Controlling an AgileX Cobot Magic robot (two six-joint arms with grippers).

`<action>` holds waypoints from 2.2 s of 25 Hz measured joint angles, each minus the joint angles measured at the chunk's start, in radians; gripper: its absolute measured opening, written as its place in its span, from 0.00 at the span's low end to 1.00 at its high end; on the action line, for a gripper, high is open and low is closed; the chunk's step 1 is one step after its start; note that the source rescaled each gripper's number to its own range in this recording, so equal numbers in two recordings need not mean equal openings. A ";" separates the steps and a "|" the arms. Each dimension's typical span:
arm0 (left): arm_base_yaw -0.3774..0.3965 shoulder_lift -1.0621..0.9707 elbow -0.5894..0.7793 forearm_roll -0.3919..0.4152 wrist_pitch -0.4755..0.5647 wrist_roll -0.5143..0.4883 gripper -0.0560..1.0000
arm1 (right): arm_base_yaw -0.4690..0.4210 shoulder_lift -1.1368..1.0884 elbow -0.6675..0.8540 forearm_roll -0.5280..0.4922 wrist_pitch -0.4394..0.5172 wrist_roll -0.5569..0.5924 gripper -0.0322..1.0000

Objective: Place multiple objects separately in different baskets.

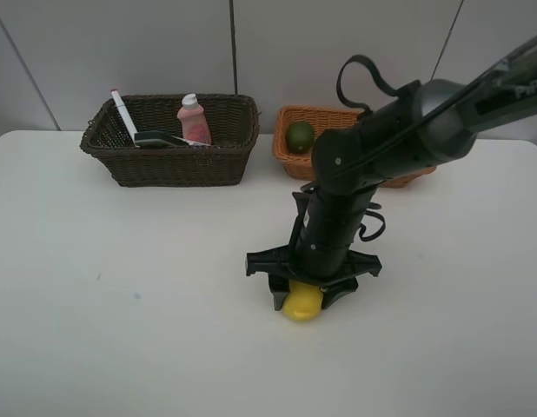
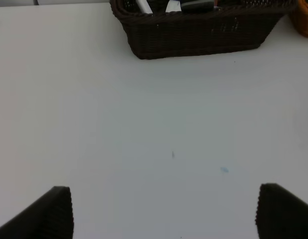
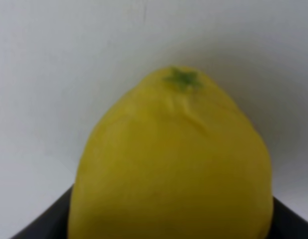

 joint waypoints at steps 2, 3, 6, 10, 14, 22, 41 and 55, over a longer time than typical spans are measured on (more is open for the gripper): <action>0.000 0.000 0.000 0.000 0.000 0.000 0.96 | 0.000 -0.012 -0.004 -0.006 0.023 -0.002 0.16; 0.000 0.000 0.000 0.000 0.000 0.000 0.96 | 0.000 -0.025 -0.010 -0.012 0.045 -0.003 0.16; 0.000 0.000 0.000 0.000 0.000 0.000 0.96 | 0.000 -0.086 -0.071 -0.073 0.126 -0.036 0.16; 0.000 0.000 0.000 0.000 0.000 0.000 0.96 | -0.019 -0.134 -0.261 -0.213 0.275 -0.112 0.16; 0.000 0.000 0.000 0.000 0.000 0.000 0.96 | -0.128 -0.096 -0.472 -0.302 0.285 -0.192 0.16; 0.000 0.000 0.000 0.000 0.000 0.000 0.96 | -0.352 0.150 -0.769 -0.213 0.177 -0.331 0.16; 0.000 0.000 0.000 0.000 0.000 0.000 0.96 | -0.546 0.170 -0.820 -0.271 0.201 -0.359 0.96; 0.000 0.000 0.000 0.000 0.000 0.000 0.96 | -0.873 -0.292 -0.469 -0.222 0.266 -0.384 0.96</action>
